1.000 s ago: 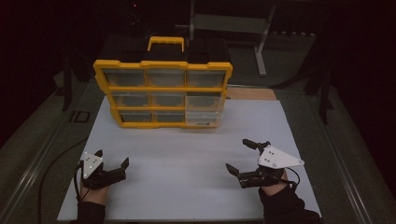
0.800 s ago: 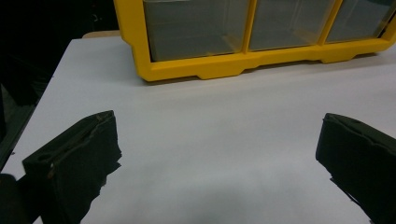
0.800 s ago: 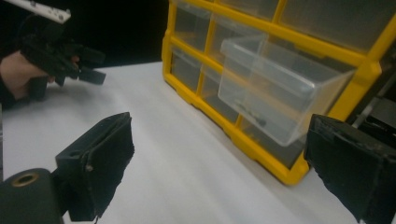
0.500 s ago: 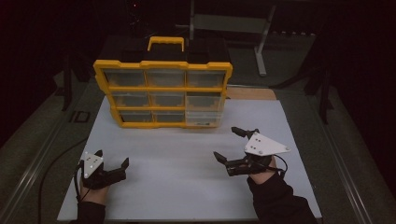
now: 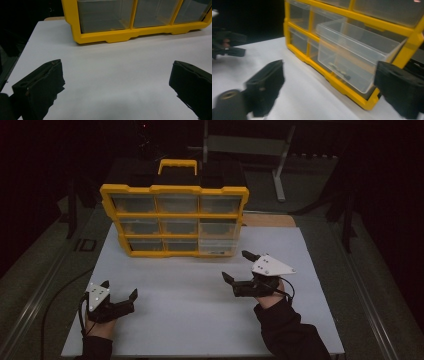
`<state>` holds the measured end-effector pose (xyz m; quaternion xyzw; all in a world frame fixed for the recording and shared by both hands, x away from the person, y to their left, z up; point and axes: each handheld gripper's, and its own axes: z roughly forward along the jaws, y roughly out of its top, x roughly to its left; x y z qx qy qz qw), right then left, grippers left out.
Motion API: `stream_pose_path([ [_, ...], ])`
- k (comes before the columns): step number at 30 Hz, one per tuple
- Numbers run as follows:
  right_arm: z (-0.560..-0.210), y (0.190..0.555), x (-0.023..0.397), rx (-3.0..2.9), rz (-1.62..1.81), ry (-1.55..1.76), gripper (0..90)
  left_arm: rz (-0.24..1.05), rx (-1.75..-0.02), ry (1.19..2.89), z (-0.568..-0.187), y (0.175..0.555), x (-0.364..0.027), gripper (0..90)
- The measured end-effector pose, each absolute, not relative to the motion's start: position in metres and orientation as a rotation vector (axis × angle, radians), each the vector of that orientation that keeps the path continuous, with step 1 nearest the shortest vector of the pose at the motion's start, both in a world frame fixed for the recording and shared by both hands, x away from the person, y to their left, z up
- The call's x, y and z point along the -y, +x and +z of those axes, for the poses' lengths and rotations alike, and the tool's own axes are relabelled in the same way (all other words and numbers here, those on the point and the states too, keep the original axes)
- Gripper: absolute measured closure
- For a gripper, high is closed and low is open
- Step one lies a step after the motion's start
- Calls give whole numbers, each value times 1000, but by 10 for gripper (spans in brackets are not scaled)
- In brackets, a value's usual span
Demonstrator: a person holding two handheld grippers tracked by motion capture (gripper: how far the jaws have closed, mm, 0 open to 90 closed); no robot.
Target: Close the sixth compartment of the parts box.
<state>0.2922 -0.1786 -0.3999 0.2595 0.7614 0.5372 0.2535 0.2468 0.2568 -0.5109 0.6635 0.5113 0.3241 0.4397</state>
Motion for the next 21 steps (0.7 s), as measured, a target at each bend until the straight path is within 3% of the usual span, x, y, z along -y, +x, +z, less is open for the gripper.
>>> stream_pose_path([
  [5, -412, 300, 175, -2064, 1401, 749, 146, 808, -1271, 1645, -511, 247, -257, 2],
  [13, -431, 312, 171, -2082, 1375, 840, 262, 802, -1268, 1652, -511, 247, -257, 2],
  [17, -437, 315, 168, -2063, 1337, 882, 365, 804, -1269, 1651, -511, 247, -257, 3],
  [18, -440, 317, 166, -2047, 1308, 904, 458, 804, -1273, 1650, -512, 247, -257, 3],
  [19, -440, 317, 166, -2047, 1308, 904, 458, 804, -1273, 1650, -512, 247, -257, 2],
  [20, -441, 318, 165, -2029, 1295, 920, 553, 803, -1272, 1650, -512, 247, -257, 2],
  [21, -441, 318, 164, -2024, 1289, 925, 585, 805, -1271, 1651, -512, 247, -257, 2],
])
